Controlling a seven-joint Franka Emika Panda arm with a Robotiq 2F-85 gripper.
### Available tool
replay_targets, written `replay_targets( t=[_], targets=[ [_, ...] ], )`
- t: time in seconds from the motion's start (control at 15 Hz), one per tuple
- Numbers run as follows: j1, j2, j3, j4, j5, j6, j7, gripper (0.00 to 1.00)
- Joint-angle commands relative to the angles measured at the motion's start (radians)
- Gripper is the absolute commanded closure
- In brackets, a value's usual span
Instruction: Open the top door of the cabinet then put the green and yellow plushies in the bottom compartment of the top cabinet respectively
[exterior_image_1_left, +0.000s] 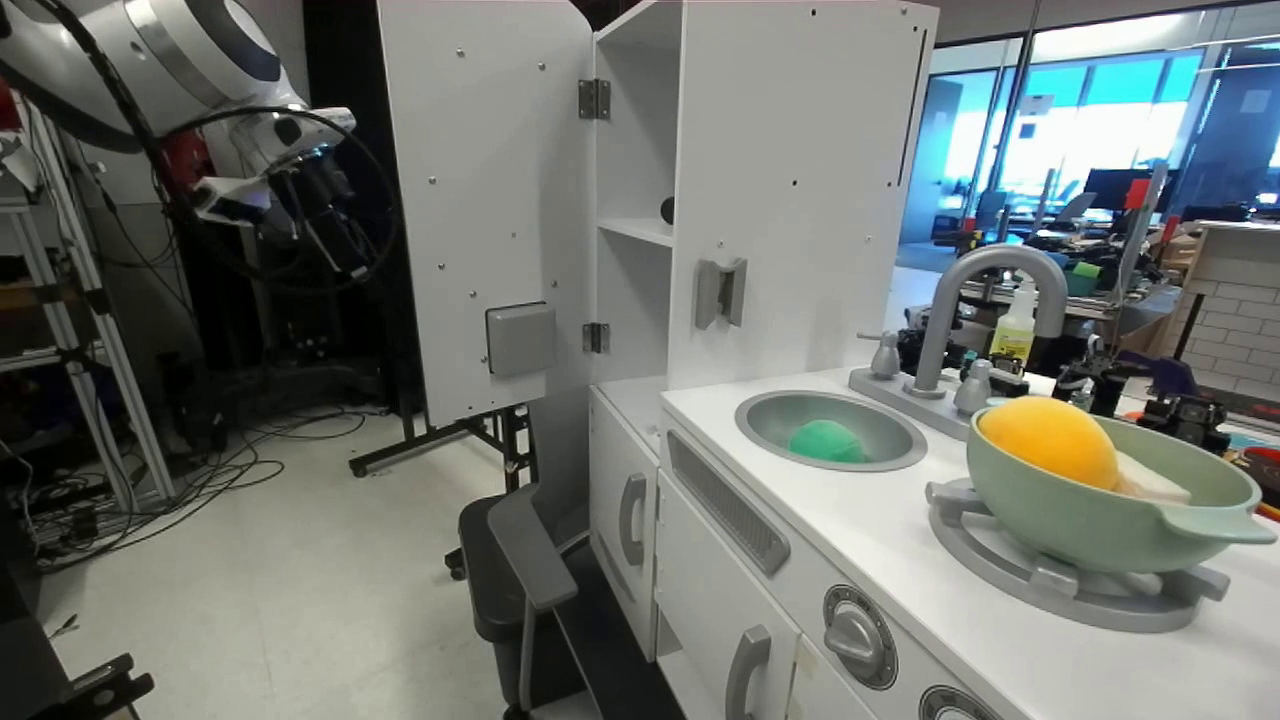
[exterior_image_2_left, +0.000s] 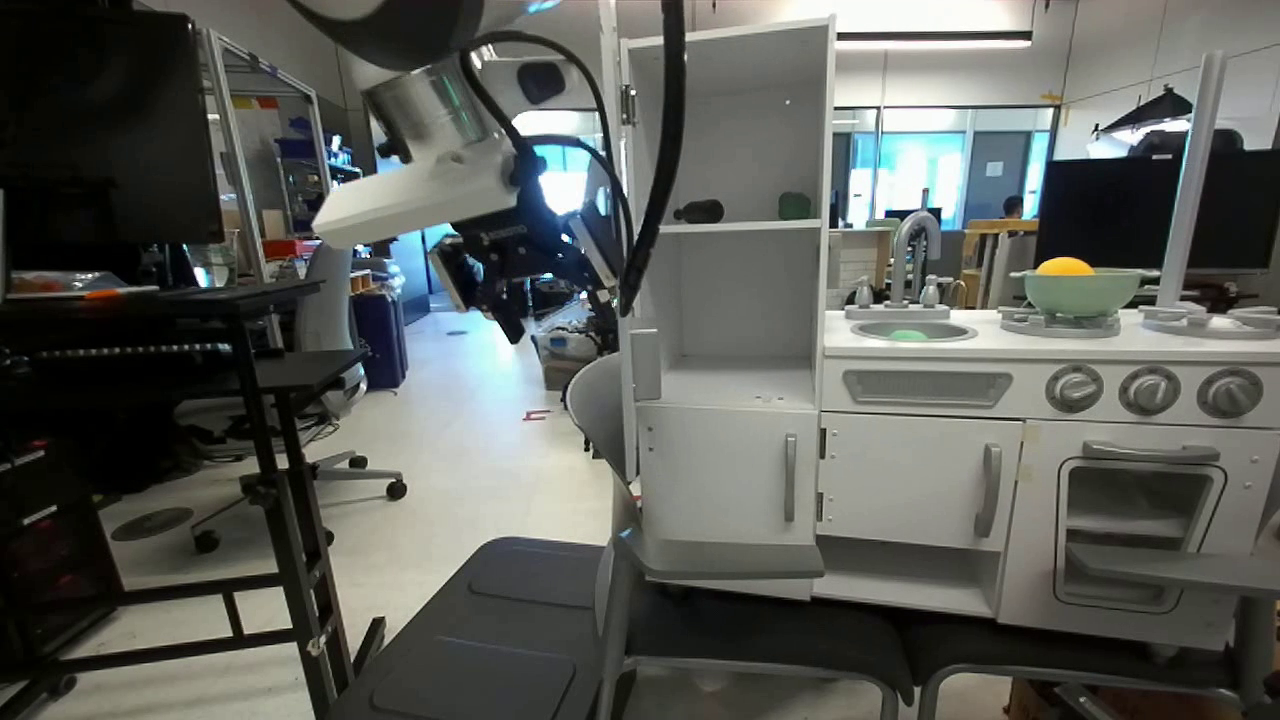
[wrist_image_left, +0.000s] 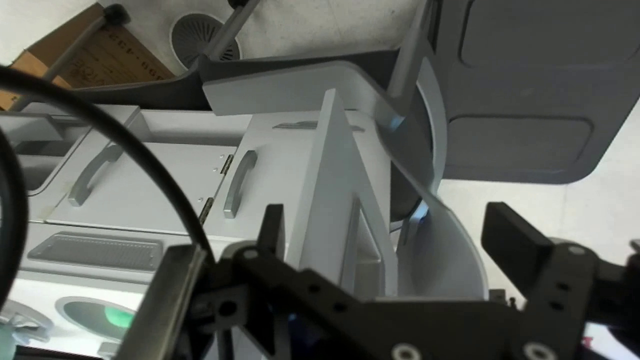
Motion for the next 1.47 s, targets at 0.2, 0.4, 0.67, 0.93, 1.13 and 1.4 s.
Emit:
replay_targets(
  t=[0.2, 0.4, 0.67, 0.93, 1.13, 1.4],
  targets=[
    [-0.096, -0.243, 0.126, -0.281, 0.109, 0.028, -0.311, 0.00],
    [-0.179, -0.374, 0.169, -0.425, 0.187, 0.016, -0.499, 0.00],
    [-0.248, -0.534, 0.100, -0.593, 0.315, 0.015, -0.712, 0.00],
    [-0.352, -0.666, 0.029, -0.757, 0.374, 0.090, -0.862, 0.00],
    [-0.440, -0.733, -0.037, -0.858, 0.403, 0.177, -0.982, 0.00],
    [-0.565, -0.748, -0.142, -0.911, 0.442, 0.284, -1.148, 0.00]
  ],
)
